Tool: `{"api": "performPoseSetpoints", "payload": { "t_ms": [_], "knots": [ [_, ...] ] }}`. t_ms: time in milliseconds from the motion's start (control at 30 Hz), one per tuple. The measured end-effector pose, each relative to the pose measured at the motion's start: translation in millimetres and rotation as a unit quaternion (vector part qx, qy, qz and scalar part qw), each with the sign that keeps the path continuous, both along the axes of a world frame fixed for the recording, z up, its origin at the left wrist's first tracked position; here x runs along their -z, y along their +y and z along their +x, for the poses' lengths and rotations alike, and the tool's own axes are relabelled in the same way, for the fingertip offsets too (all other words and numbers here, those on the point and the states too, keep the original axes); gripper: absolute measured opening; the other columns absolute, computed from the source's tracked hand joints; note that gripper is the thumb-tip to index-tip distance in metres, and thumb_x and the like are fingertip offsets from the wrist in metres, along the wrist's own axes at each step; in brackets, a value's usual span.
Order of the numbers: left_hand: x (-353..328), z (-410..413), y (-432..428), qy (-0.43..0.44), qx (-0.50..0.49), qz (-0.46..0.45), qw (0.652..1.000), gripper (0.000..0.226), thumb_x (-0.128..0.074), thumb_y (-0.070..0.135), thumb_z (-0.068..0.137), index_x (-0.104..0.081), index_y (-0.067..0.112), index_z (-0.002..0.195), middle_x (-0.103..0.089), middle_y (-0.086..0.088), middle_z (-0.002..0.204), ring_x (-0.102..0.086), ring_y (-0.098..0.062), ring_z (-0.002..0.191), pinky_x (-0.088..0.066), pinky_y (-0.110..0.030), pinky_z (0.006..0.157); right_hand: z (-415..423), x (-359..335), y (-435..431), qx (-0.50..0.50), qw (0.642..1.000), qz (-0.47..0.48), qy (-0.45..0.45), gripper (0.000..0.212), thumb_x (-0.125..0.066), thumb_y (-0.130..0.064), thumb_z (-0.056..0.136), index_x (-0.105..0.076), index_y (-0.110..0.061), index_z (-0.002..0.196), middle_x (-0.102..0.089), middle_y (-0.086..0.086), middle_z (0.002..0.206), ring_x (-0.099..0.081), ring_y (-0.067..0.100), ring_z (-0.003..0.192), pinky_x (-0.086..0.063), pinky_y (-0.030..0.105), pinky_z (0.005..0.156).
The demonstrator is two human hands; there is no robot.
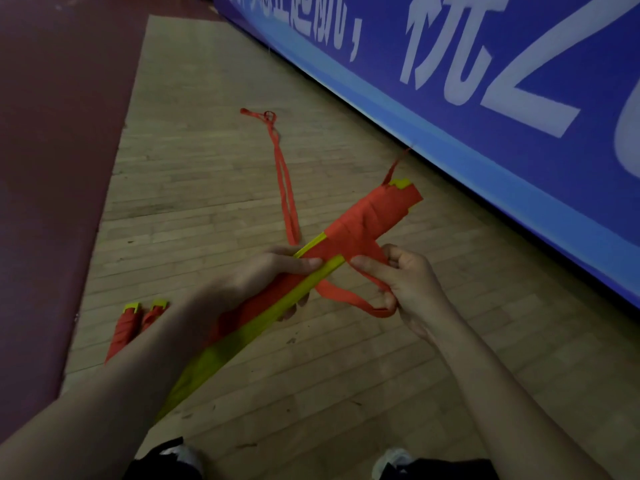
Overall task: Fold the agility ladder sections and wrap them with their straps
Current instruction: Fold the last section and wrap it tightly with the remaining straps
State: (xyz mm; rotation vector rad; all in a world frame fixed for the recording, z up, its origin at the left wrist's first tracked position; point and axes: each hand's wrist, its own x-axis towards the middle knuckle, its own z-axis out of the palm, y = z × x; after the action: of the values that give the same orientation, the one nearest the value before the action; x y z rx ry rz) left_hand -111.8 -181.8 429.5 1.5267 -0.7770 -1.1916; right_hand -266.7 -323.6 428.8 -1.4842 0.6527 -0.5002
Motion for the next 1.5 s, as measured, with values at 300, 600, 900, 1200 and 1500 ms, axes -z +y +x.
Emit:
{"api": "performPoseSetpoints", "payload": {
  "t_ms": [300, 600, 900, 1200, 1500],
  "knots": [
    [-0.4, -3.9, 7.1, 0.139, 0.142, -0.003, 0.98, 0.045, -0.07, 0.044, 0.073, -0.058, 0.002, 0.082, -0.055, -0.017, 0.061, -0.054, -0.026, 0.042, -0.045, -0.025, 0.046, -7.3, -1.2, -4.4, -0.179, 0.962, 0.146, -0.148, 0.053, -0.082, -0.02, 0.059, -0.062, -0.013, 0.107, -0.046, 0.004, 0.05, -0.03, 0.001, 0.025, -0.024, 0.01, 0.031],
    [4.4, -6.0, 3.7, 0.142, 0.153, -0.015, 0.978, 0.061, -0.078, 0.053, 0.059, -0.065, 0.003, 0.09, -0.062, -0.017, 0.075, -0.062, -0.028, 0.057, -0.051, -0.029, 0.053, -4.5, 0.2, -1.4, -0.194, 0.952, 0.166, -0.17, 0.02, -0.081, -0.026, 0.065, -0.073, -0.013, 0.077, -0.04, -0.007, 0.036, -0.031, -0.002, 0.023, -0.022, 0.01, 0.029],
    [22.1, -15.8, -7.9, -0.283, 0.061, -0.075, 0.954, 0.08, -0.086, 0.03, 0.068, -0.037, 0.032, 0.131, -0.054, -0.002, 0.118, -0.061, -0.019, 0.106, -0.051, -0.041, 0.093, 8.0, -1.8, -0.8, -0.031, 0.944, 0.287, -0.157, 0.029, -0.062, -0.017, 0.076, -0.058, -0.015, 0.047, -0.033, -0.006, 0.039, -0.026, 0.001, 0.023, -0.015, 0.012, 0.028],
    [42.3, -13.7, -9.7, -0.503, 0.002, -0.072, 0.861, 0.06, -0.057, 0.034, 0.092, -0.032, 0.039, 0.145, -0.052, 0.001, 0.109, -0.058, -0.023, 0.092, -0.049, -0.04, 0.08, 11.8, 5.4, -5.5, 0.021, 0.973, 0.213, -0.088, 0.023, -0.068, -0.021, 0.08, -0.053, -0.009, 0.068, -0.04, -0.004, 0.05, -0.033, 0.002, 0.033, -0.027, 0.015, 0.033],
    [38.2, -1.7, -8.2, -0.432, -0.007, -0.017, 0.902, 0.054, -0.063, 0.013, 0.091, -0.043, 0.03, 0.138, -0.062, 0.003, 0.095, -0.055, -0.007, 0.074, -0.04, -0.009, 0.064, 6.5, 8.9, -1.6, -0.035, 0.991, 0.126, 0.019, 0.016, -0.056, -0.015, 0.094, -0.064, -0.008, 0.082, -0.063, 0.003, 0.063, -0.057, 0.007, 0.047, -0.047, 0.018, 0.046]
  ]
}}
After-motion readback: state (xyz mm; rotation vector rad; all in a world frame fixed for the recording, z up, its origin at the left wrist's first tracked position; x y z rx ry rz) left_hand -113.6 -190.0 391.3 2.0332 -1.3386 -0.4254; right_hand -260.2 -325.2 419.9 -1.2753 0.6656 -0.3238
